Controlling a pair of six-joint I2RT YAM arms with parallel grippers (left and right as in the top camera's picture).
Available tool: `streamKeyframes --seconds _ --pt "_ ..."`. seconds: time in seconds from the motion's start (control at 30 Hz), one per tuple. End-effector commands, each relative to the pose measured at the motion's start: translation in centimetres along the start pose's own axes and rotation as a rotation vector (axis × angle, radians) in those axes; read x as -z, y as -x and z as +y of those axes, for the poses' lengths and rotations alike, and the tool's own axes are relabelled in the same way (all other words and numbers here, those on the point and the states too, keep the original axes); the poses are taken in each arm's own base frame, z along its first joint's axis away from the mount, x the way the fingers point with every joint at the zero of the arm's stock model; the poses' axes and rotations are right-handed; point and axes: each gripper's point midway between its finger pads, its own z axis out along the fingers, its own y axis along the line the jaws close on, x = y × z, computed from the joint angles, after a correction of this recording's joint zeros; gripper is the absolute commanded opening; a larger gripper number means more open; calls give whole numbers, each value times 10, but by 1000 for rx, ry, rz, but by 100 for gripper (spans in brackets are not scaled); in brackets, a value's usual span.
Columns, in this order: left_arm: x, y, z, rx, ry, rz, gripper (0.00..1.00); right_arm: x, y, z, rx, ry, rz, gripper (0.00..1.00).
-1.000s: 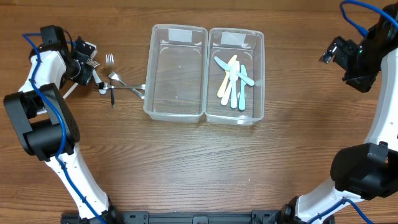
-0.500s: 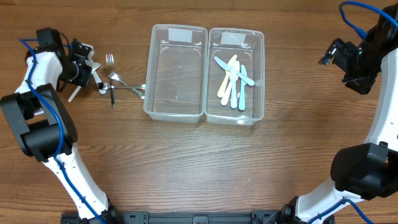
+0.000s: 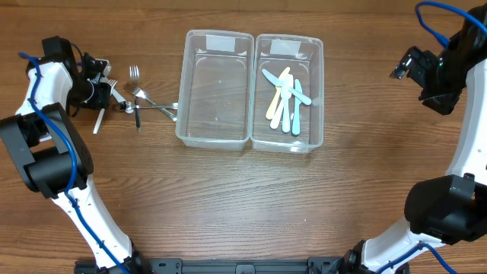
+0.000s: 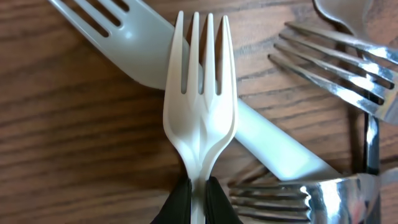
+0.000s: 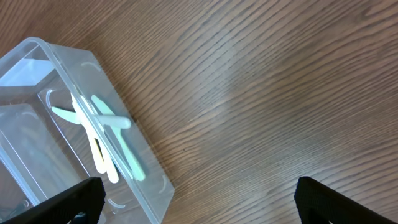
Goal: Pack container
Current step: 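Carry white fork into left container and release it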
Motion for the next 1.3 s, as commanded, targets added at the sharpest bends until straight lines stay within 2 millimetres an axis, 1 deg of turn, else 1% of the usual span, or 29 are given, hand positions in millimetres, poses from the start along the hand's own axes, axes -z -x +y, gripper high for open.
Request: streamKeyframes --seconds 0.0,0.03,0.07,0.1,0.13,0.17,0.2,0.23,0.3,0.37,0.4,0.43,0.47,0.53,0.57,0.63,0.67,0.7,0.73,0.77,0.87,0.97,1.03,1.07,1.1,1.13,1.17,1.2,1.27 --pt "47 34 0 21 47 -93 4 4 1 4 0 12 -15 100" --pt "67 45 0 18 64 -128 4 4 1 4 0 13 -15 100" --pt "82 52 -2 15 75 -152 4 4 1 4 0 13 -15 100" --pt "109 63 -5 11 91 -195 4 4 1 4 0 13 -15 100" --pt "131 71 -9 11 102 -231 4 4 1 4 0 13 -15 100" --pt "155 79 -15 20 109 -272 4 4 1 4 0 13 -15 100" --pt "171 84 -21 32 112 -302 4 4 1 4 0 13 -15 100" --pt "198 93 -31 56 116 -358 4 4 1 4 0 13 -15 100" --pt "235 104 -57 64 103 -439 4 4 1 4 0 13 -16 100" --pt "258 113 -91 36 79 -497 4 4 2 5 1 14 -20 100" --pt "266 115 -113 13 60 -515 4 4 3 5 2 15 -23 100" --pt "270 118 -142 -11 28 -527 4 4 3 5 2 16 -26 100" --pt "270 120 -157 -18 8 -527 4 4 4 5 2 16 -27 100" --pt "262 122 -200 -43 -52 -512 4 4 5 6 3 17 -31 100" --pt "254 122 -225 -64 -82 -493 4 4 5 6 4 18 -33 100" --pt "234 120 -263 -105 -112 -448 4 4 5 6 4 18 -33 100" --pt "223 119 -277 -110 -114 -423 4 4 5 6 4 18 -33 100" --pt "206 118 -291 -97 -100 -389 4 4 5 6 4 18 -33 100" --pt "196 117 -298 -86 -86 -370 4 4 5 6 4 18 -33 100" --pt "179 116 -305 -63 -57 -342 4 4 5 6 4 18 -33 100" --pt "143 113 -317 -18 -10 -280 4 4 5 6 4 18 -33 100" --pt "113 108 -323 3 -6 -221 5 4 5 6 4 19 -34 100" --pt "94 101 -325 2 -13 -167 24 4 6 6 5 20 -38 100" --pt "90 99 -325 2 -19 -150 27 4 7 6 5 20 -40 100" --pt "85 96 -324 3 -19 -130 27 4 7 6 5 21 -41 100" --pt "85 94 -320 6 -12 -123 25 4 8 7 6 21 -43 100" --pt "87 94 -316 10 -2 -122 10 4 8 7 6 22 -44 100" --pt "93 96 -311 17 6 -130 4 4 8 7 6 22 -44 100" --pt "117 104 -300 38 10 -174 4 4 8 7 6 22 -45 100"
